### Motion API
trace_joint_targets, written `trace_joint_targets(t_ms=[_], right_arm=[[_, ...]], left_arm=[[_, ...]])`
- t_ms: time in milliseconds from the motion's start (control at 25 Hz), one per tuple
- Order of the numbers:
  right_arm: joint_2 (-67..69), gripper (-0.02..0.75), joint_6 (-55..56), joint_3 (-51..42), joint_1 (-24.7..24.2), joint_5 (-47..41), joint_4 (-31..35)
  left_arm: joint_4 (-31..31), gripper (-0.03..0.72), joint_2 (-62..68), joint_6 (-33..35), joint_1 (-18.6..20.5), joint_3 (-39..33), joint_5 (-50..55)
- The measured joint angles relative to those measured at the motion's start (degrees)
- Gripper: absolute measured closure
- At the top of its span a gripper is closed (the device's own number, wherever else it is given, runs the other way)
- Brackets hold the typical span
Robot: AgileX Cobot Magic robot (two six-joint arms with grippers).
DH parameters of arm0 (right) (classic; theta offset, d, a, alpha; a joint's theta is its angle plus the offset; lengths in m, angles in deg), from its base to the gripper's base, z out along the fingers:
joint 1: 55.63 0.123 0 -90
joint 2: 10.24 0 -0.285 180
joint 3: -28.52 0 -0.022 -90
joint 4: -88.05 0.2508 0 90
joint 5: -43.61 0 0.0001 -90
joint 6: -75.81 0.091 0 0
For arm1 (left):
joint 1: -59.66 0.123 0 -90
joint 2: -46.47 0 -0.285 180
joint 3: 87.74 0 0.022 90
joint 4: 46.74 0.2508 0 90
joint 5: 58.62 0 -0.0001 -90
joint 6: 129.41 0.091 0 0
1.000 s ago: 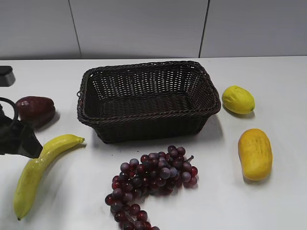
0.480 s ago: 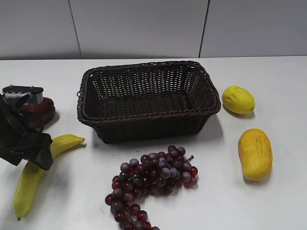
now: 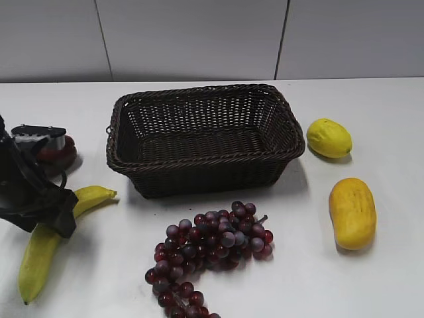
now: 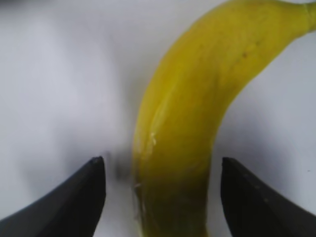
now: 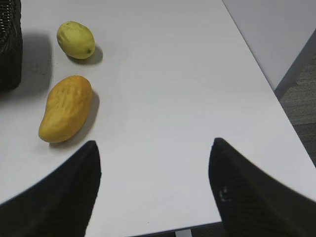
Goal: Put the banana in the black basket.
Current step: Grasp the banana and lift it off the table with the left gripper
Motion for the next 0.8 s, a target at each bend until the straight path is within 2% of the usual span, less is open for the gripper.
trace_joint_targets(t_ms=[200, 240, 360, 600, 800], right_arm=[[0.00, 0.187, 0.00, 0.00, 0.00, 0.00, 0.00], [0.00, 0.187, 0.00, 0.00, 0.00, 0.00, 0.00], [0.00, 0.187, 0.00, 0.00, 0.00, 0.00, 0.00], [0.00, 0.187, 0.00, 0.00, 0.00, 0.00, 0.00], [0.00, 0.187, 0.00, 0.00, 0.00, 0.04, 0.00]], left_arm=[[0.06, 0.183, 1.30, 0.00, 0.00, 0.07, -0.07], [0.06, 0.220, 1.31, 0.00, 0.00, 0.07, -0.07], [0.06, 0.393, 1.36, 0.00, 0.00, 0.07, -0.07], [0.06, 0.386, 1.28, 0.00, 0.00, 0.07, 2.04], [0.70, 0.386, -1.01, 0.00, 0.00, 1.71, 10.18]])
